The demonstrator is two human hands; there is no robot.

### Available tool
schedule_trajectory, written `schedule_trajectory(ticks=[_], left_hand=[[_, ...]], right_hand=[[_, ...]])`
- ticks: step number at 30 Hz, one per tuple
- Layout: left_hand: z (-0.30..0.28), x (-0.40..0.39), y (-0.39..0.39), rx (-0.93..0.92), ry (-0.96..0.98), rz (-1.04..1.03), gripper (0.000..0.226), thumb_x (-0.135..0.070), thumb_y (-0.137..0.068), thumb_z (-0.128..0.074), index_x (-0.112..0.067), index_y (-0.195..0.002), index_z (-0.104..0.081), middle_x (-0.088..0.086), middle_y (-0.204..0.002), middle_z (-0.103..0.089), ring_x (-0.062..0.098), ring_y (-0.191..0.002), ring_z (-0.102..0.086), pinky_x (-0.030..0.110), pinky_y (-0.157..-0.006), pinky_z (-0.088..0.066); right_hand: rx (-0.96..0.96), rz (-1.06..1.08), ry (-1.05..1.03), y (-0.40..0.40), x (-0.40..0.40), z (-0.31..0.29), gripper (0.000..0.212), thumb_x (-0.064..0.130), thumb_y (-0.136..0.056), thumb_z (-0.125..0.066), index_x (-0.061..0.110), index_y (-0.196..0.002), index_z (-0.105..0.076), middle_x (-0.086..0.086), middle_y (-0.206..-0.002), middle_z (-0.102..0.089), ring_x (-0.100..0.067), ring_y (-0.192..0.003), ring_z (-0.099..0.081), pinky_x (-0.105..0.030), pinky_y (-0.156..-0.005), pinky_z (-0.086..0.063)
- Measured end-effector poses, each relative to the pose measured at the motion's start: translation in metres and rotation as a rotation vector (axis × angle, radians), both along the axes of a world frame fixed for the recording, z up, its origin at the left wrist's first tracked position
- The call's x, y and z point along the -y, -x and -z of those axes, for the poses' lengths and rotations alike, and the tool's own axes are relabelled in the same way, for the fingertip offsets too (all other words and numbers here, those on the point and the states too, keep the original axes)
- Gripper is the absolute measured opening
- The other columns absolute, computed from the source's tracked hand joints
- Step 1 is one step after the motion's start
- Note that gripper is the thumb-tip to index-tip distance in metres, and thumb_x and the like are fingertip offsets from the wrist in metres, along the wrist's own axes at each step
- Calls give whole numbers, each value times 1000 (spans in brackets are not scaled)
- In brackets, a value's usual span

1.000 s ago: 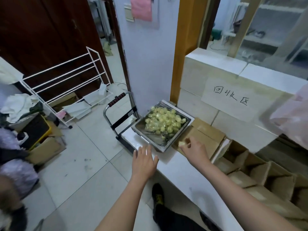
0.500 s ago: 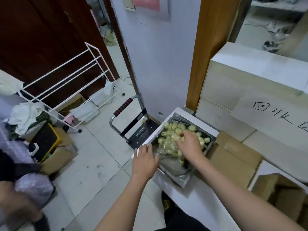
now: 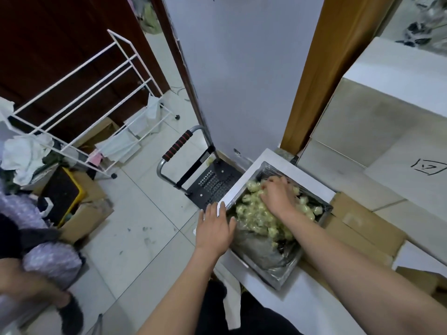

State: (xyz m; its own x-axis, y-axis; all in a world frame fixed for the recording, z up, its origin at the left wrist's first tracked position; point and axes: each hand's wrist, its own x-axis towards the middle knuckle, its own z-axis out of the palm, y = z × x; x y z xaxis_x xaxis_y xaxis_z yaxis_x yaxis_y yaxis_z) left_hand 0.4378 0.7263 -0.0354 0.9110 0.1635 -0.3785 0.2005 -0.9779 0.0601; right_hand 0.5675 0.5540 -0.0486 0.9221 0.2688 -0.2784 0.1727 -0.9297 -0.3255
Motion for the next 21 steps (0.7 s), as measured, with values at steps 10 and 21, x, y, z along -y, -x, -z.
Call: schedule_trajectory(ticks=[10,21], left_hand=[[-10,-15,-18,21,13,44,64,-48,-106,-20,-11,-158,-19,10,-161,-26,25,-150,-18,44,-122,-16],[-20,-18,-22,31,18,115,64,-47,-106,-22,-9,-158,-18,12,-162,-24,29,-151,-18,47,-123,-13]], right_hand=[[41,143,22,4,-18,-22,41,24,-96,-59,13,-134,-46,-2,-93,-63,-27,-105,-58,-47,-107,-31],[-11,25,171,48,-7,-50,68,55,-100,-33,15,-154,-29,-18,-161,-25,-34,-148,-24,-50,-123,-9]])
